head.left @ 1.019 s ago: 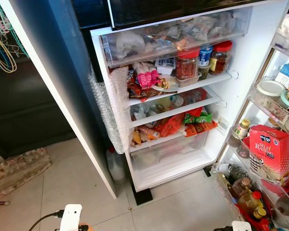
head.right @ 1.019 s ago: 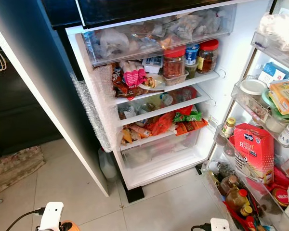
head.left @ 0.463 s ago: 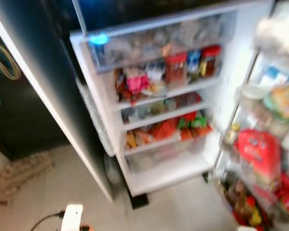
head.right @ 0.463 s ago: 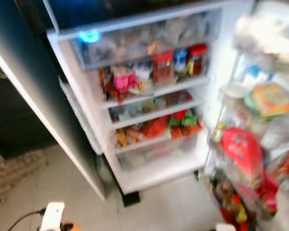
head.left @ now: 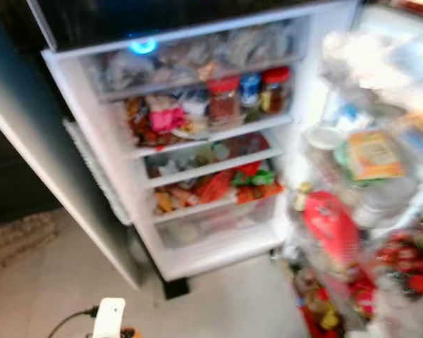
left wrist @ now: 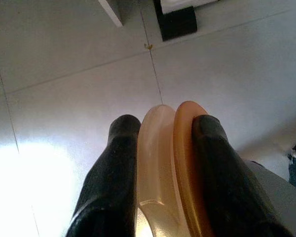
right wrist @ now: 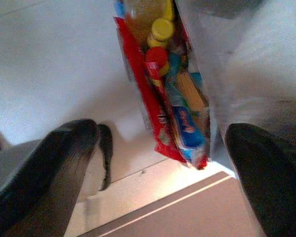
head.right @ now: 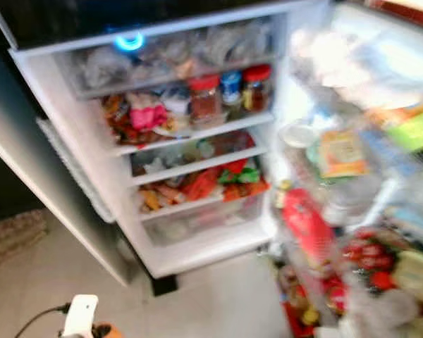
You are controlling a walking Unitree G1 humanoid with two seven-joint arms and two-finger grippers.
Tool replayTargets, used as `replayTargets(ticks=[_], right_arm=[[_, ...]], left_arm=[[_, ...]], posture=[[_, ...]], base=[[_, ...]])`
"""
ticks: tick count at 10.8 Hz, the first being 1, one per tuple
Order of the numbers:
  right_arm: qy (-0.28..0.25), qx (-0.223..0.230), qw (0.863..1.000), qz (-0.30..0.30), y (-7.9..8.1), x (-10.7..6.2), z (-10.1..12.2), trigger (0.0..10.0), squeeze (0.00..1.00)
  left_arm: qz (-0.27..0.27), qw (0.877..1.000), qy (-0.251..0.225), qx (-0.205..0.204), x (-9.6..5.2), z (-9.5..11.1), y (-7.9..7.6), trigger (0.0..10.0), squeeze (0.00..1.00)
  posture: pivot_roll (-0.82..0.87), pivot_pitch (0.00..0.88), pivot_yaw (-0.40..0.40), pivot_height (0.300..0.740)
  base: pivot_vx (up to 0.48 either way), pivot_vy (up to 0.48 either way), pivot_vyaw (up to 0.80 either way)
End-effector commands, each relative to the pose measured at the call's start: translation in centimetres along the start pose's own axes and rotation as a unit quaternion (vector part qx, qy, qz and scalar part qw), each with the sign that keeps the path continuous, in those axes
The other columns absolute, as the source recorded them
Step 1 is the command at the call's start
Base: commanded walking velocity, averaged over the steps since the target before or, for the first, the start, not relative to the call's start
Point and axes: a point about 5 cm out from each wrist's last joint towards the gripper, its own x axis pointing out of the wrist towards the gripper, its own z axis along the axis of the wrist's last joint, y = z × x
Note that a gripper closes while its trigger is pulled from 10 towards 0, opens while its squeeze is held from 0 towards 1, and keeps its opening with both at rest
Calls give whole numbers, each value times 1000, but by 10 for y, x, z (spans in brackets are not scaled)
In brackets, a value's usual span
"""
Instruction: Restocking fridge
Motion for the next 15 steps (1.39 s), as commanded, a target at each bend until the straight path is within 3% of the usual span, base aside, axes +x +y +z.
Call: replayTargets(ticks=[1, 5, 10, 15], right_arm=[[-4, -4, 1000, -8, -3, 0, 2, 10000, 0], [-28, -65, 996, -59, -17, 0, 11, 10000, 0], [-39, -88, 990, -108, -47, -3, 18, 10000, 0], [-52, -104, 982, -147, -60, -4, 27, 10000, 0]], left_arm=[[15, 1000, 9, 11, -2, -5, 11, 10000, 0], [17, 1000, 10, 9, -2, -5, 12, 10000, 0], [16, 1000, 9, 9, -2, -6, 8, 10000, 0], [15, 1000, 10, 10, -2, -8, 6, 10000, 0]], posture=[[-30, 0, 69, 740], [-26, 5, 70, 740], [-26, 12, 69, 740], [-23, 11, 75, 740]], base=[[0, 0, 0], [0, 0, 0], [0, 0, 0], [0, 0, 0]])
